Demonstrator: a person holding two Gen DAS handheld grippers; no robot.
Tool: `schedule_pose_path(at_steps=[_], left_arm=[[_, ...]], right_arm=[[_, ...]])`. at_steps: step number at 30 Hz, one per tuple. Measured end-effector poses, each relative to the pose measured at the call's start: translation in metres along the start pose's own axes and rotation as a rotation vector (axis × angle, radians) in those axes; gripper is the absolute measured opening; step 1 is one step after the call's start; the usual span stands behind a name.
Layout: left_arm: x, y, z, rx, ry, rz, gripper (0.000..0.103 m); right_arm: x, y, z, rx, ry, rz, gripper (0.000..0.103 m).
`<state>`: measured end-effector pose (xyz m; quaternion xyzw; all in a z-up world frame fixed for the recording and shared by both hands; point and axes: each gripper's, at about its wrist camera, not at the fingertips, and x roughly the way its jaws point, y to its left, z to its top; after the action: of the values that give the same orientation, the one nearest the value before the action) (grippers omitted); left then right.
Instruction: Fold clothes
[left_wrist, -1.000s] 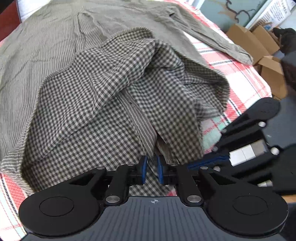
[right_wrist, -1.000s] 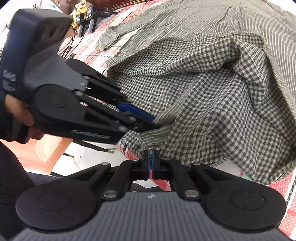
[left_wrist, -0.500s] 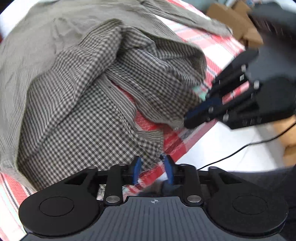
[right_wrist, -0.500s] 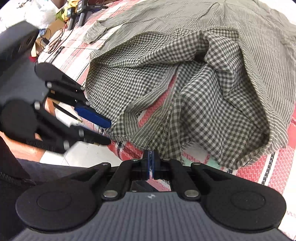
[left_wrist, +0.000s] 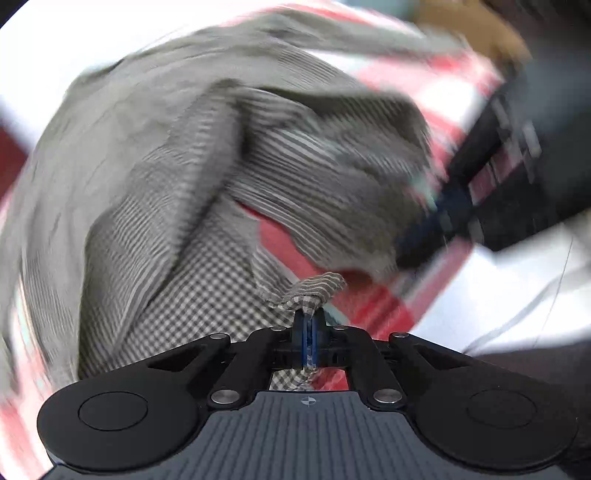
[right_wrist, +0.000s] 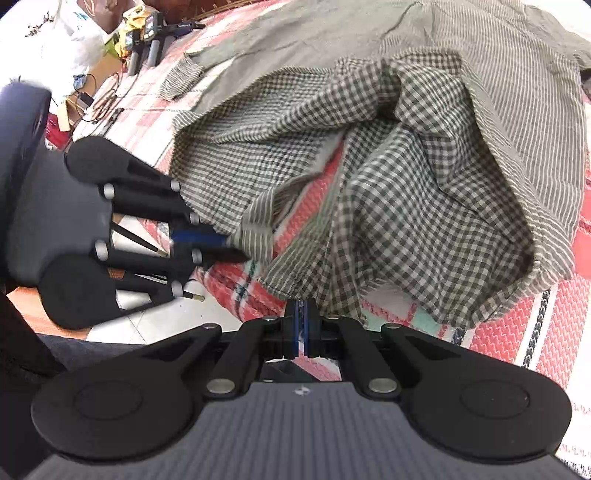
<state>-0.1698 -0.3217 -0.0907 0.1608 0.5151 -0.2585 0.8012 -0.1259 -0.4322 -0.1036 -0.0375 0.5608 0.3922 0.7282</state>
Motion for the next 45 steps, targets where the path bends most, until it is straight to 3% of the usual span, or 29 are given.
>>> schedule_pose_path(at_steps=[3, 6, 15, 20, 23, 24, 26, 29, 34, 35, 38, 44, 45], left_arm=[[-0.015, 0.036, 0.001, -0.223, -0.044, -0.066, 0.0], [-0.025, 0.057, 0.0, -0.334, -0.074, -0.095, 0.0], [-0.033, 0.036, -0.013, -0.205, -0.035, -0.157, 0.0], [-0.007, 0.024, -0.016, -0.116, 0.038, -0.138, 0.0], [0.007, 0.023, -0.018, -0.088, 0.08, -0.136, 0.009], [0.009, 0.022, -0.018, -0.082, 0.084, -0.136, 0.015], [0.01, 0.017, -0.019, -0.064, 0.083, -0.135, 0.024], [0.008, 0.016, -0.021, -0.056, 0.082, -0.13, 0.025], [0.008, 0.019, -0.022, -0.075, 0.084, -0.12, 0.025], [0.008, 0.02, -0.022, -0.079, 0.085, -0.118, 0.025], [0.007, 0.022, -0.023, -0.09, 0.085, -0.112, 0.025], [0.014, 0.022, -0.019, -0.109, 0.089, -0.109, 0.025], [0.014, 0.022, -0.019, -0.111, 0.091, -0.109, 0.025]], right_arm=[[0.003, 0.008, 0.003, -0.011, -0.007, 0.037, 0.003], [0.011, 0.017, 0.008, -0.03, -0.007, 0.07, 0.003], [0.04, 0.039, 0.017, -0.087, 0.035, 0.065, 0.003], [0.033, 0.032, 0.01, -0.073, 0.026, 0.049, 0.007], [0.022, 0.029, 0.004, -0.068, 0.015, 0.035, 0.019], [0.018, 0.027, 0.001, -0.059, 0.008, 0.031, 0.019], [0.006, 0.02, -0.003, -0.014, -0.012, 0.022, 0.019], [-0.016, 0.002, -0.017, 0.095, -0.074, -0.034, 0.019], [-0.042, -0.04, -0.042, 0.39, -0.219, -0.168, 0.02], [-0.043, -0.046, -0.046, 0.439, -0.238, -0.189, 0.022], [-0.045, -0.058, -0.053, 0.527, -0.271, -0.209, 0.045], [-0.033, -0.068, -0.046, 0.603, -0.349, -0.199, 0.044], [-0.032, -0.072, -0.045, 0.617, -0.351, -0.198, 0.036]])
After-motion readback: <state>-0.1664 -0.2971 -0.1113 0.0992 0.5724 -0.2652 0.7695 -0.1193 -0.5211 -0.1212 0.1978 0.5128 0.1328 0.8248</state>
